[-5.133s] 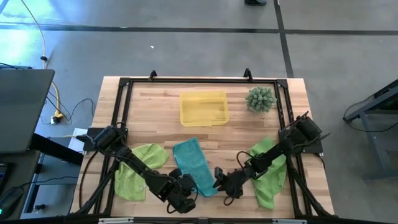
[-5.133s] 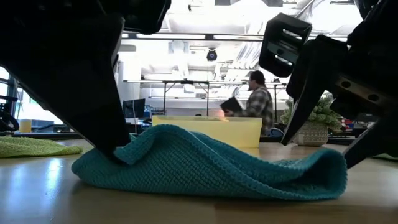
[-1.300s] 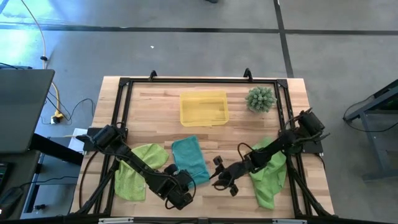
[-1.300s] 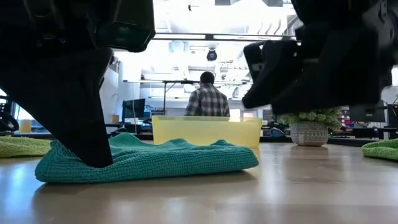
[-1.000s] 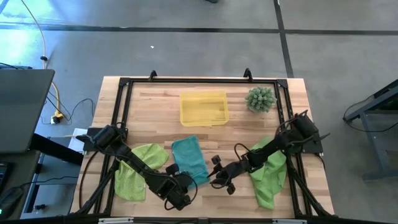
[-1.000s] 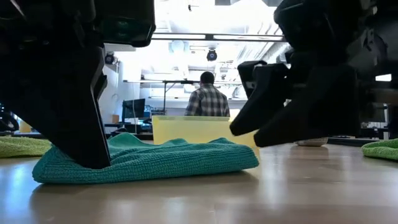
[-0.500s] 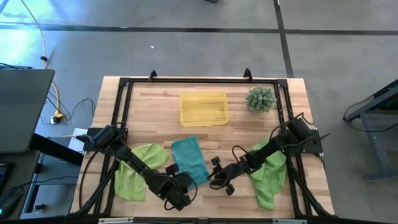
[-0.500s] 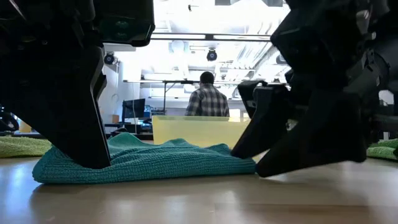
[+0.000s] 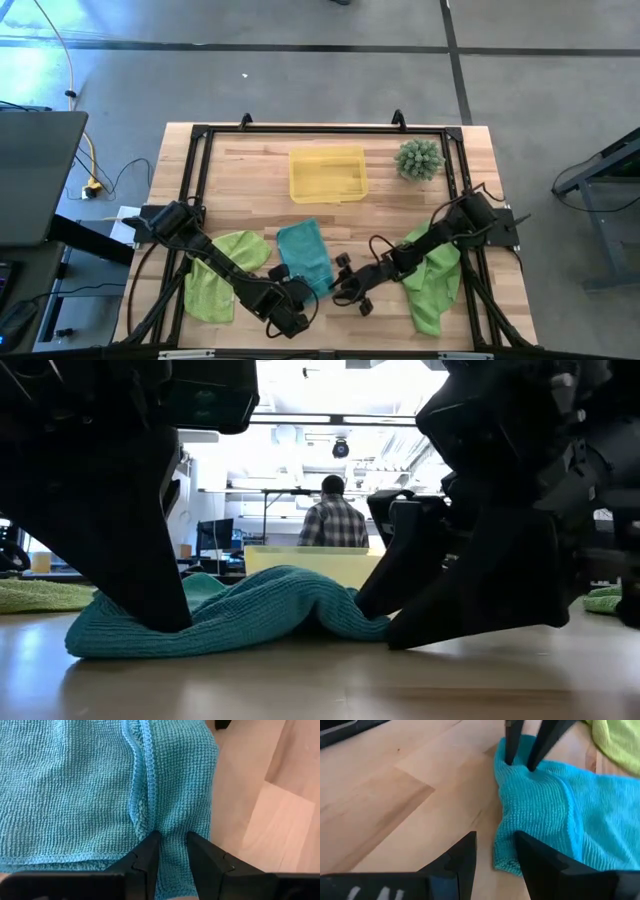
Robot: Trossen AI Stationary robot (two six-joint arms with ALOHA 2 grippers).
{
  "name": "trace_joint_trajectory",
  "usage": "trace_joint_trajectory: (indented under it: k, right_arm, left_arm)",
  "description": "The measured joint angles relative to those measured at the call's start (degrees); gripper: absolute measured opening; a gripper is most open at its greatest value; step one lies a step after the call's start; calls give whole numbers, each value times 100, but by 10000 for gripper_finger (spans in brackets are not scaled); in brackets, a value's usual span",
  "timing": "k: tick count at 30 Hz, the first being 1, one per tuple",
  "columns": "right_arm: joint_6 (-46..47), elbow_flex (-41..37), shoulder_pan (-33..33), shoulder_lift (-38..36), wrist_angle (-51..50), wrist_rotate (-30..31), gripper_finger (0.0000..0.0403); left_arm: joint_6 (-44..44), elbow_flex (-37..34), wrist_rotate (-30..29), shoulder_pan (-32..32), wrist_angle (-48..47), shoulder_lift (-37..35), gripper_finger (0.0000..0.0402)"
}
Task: Roll microfiber towels into tight, uniform cylinder then place into a basket
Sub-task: Roll the blue microfiber cloth
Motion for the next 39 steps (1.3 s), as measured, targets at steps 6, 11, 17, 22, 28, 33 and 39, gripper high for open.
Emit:
trace_joint_trajectory:
  k: [6, 11, 17, 22, 28, 33, 39]
  right_arm:
    - [158, -4, 255, -453, -951, 504, 134]
    - [5, -4, 379, -590, -1070, 799, 134]
    - [-252, -4, 356, -561, -906, 748, 134]
    - [-312, -4, 287, -561, -823, 748, 136]
    - [-296, -4, 224, -561, -819, 692, 172]
    - [-136, -4, 103, -430, -775, 423, 187]
    - [191, 16, -50, -174, -638, 294, 178]
  left_arm:
    - [-3, 0, 2, -2, -2, 0, 90]
    - [-2, 0, 4, 1, 7, 0, 90]
    - [-20, 0, 5, 7, 13, -1, 90]
    - [-20, 0, 4, 7, 13, -2, 90]
    - [-19, 0, 5, 7, 15, -2, 90]
    - [-20, 0, 17, 7, 15, -2, 90]
    - [-7, 4, 212, 7, 41, -11, 90]
